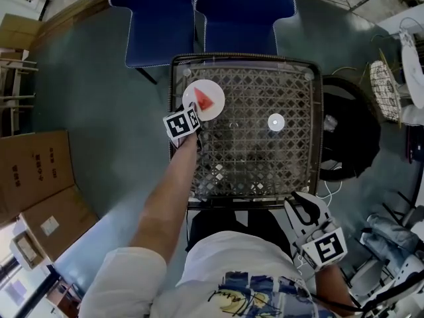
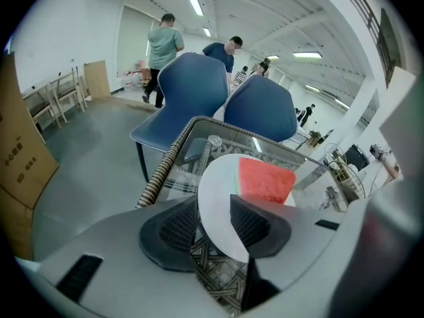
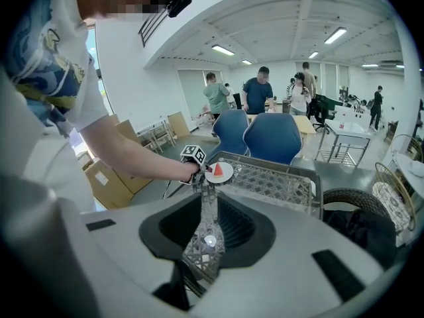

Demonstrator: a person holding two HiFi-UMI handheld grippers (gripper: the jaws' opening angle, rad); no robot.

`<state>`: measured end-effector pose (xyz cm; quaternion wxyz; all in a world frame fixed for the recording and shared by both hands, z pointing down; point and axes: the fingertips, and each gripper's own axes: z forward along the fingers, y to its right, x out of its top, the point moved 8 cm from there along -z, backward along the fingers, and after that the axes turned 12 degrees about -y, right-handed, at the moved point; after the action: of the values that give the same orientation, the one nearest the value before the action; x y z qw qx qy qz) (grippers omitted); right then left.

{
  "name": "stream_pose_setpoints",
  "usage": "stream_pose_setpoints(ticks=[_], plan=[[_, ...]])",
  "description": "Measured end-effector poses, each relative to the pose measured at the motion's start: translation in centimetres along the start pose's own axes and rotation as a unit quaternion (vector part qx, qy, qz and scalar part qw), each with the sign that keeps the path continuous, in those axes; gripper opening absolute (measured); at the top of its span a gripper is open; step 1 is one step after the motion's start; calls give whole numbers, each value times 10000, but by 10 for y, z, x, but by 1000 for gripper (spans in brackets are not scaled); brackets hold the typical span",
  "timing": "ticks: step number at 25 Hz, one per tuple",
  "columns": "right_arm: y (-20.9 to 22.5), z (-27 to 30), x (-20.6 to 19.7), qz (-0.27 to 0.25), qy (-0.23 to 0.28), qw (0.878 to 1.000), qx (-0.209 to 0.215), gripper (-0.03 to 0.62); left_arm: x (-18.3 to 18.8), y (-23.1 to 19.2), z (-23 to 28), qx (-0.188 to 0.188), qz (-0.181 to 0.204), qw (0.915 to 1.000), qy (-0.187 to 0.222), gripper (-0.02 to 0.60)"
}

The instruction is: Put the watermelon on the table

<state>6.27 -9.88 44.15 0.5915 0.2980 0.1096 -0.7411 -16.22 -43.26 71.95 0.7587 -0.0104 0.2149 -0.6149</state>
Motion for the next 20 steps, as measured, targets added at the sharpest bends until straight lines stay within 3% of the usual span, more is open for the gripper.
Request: stream_pose_setpoints(ticks=[9,20], plan=[[19,-15,-17,-154,244,9996,76,80,-7,-2,-36,166,-55,9992,369,149],[54,-64,-45,-839,858,9918,432,80,-67,37,-142,251,-57,9933,1128,147]])
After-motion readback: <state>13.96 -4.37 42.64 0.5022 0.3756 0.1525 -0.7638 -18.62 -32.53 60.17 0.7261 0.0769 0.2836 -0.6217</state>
